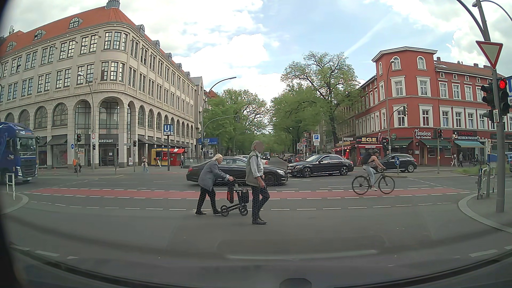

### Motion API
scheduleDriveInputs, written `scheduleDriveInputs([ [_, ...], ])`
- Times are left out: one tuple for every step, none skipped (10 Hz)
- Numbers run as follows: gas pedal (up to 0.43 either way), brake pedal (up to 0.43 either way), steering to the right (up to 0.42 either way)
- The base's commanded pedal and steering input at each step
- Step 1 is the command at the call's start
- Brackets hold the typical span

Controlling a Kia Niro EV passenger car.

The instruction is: Follow the waypoints while adhering to traffic rules and regulations

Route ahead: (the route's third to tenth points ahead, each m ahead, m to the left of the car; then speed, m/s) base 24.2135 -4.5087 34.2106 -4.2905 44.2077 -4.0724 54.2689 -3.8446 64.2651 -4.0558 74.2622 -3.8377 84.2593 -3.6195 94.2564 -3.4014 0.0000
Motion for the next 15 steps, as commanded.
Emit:
scheduleDriveInputs([
  [0.000, 0.402, -0.003],
  [0.000, 0.402, -0.003],
  [0.000, 0.402, -0.003],
  [0.000, 0.402, -0.003],
  [0.000, 0.402, -0.003],
  [0.000, 0.402, -0.003],
  [0.000, 0.402, -0.003],
  [0.000, 0.402, -0.003],
  [0.000, 0.402, -0.003],
  [0.000, 0.402, -0.003],
  [0.000, 0.402, -0.003],
  [0.000, 0.402, -0.002],
  [0.000, 0.402, -0.003],
  [0.000, 0.402, -0.003],
  [0.000, 0.402, -0.003],
])
